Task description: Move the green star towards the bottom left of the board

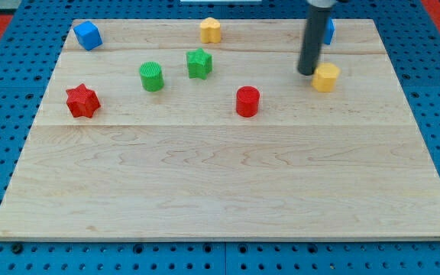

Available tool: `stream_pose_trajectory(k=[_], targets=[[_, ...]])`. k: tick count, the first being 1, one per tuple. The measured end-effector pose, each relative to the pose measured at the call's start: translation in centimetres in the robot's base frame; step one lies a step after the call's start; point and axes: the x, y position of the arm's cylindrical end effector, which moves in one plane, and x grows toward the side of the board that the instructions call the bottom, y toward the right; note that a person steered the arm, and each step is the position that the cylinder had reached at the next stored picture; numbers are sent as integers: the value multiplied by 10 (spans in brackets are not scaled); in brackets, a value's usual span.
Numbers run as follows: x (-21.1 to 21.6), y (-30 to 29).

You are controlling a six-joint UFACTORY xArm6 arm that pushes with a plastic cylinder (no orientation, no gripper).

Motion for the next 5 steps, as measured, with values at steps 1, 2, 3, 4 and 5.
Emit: stream_pose_trajectory(k=[1, 2, 3, 4, 5], targets=[[6, 14], [-17, 14], [-23, 14], [-26, 12], [-32, 12]])
